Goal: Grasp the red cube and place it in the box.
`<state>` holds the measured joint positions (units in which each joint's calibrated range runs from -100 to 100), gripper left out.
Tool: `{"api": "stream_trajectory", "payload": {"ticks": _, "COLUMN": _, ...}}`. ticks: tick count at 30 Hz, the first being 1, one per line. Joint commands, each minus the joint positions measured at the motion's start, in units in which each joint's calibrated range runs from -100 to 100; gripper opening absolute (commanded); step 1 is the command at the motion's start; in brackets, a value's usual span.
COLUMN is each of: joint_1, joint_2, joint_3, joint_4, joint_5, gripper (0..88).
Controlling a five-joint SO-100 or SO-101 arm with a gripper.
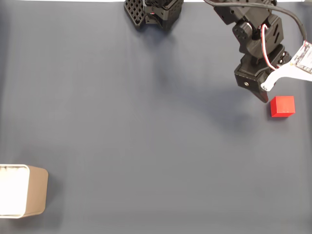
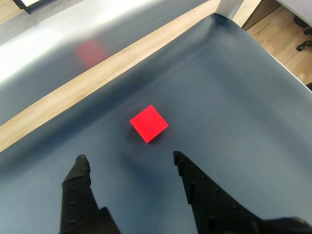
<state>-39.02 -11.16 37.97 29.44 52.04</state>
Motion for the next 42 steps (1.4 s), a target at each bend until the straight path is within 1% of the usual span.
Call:
{"api": "stream_trajectory", "payload": {"ticks": 1, "joint_1": -0.61, "joint_2": 0.85, "joint_3": -1.93, "joint_4": -1.73, "joint_5": -0.59, "gripper": 39.8}}
{"api": "stream_trajectory", "payload": {"ticks": 16, "joint_1": -0.61, "joint_2": 8.3, "joint_3": -6.86, "joint_4": -4.19, "joint_5": -1.86, "gripper": 39.6}}
{"api": "stream_trajectory", "payload": {"ticks": 42, "joint_1": -2.6, "joint_2": 15.32, "joint_3": -12.24, "joint_4": -5.66, "joint_5": -3.47, "gripper": 39.5}}
